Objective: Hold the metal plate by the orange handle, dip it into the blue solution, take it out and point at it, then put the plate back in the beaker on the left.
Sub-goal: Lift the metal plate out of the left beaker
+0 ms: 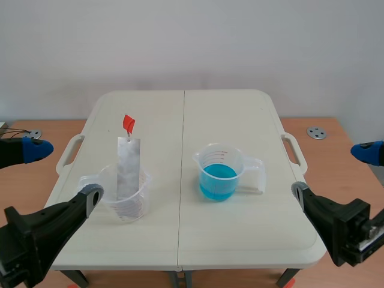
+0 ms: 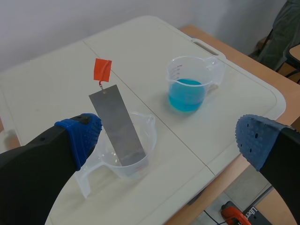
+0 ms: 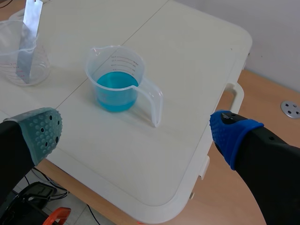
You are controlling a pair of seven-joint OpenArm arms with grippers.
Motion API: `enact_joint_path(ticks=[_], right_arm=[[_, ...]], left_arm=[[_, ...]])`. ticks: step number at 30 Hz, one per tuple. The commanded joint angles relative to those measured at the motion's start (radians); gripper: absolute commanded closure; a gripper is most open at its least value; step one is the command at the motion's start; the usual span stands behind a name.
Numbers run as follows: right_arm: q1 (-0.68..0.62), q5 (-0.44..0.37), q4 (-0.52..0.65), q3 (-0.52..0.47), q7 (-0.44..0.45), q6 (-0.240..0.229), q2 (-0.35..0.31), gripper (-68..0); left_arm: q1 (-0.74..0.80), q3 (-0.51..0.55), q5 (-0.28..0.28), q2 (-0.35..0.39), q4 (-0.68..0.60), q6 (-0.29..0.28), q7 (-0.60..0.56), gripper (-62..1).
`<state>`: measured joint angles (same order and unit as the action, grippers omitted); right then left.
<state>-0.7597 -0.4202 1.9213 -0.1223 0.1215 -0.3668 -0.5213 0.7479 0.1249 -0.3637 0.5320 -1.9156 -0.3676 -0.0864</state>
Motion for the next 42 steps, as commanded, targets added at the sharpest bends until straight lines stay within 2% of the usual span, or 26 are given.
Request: enact_joint_path(ticks=[1, 38, 40, 42], right_arm=[[0.009, -0.010, 0.012, -0.001, 0.012, 0.000, -0.002, -66.3], [0.015, 0.002, 0.012, -0.001, 0.011, 0.003, -0.002, -66.3], [0.020, 0.005, 0.012, -0.001, 0.011, 0.003, -0.002, -66.3], [0.028, 0.013, 0.012, -0.001, 0.006, 0.003, -0.002, -66.3]], left_arm=[[-0.003, -0.001, -0.006, -0.005, -0.010, 0.005, -0.007, -61.5], [-0.003, -0.001, -0.006, -0.005, -0.010, 0.005, -0.001, -61.4], [0.001, -0.001, -0.006, -0.005, -0.010, 0.006, 0.002, -57.3], [0.012, 0.001, -0.006, -0.005, -0.010, 0.008, 0.001, -48.9]])
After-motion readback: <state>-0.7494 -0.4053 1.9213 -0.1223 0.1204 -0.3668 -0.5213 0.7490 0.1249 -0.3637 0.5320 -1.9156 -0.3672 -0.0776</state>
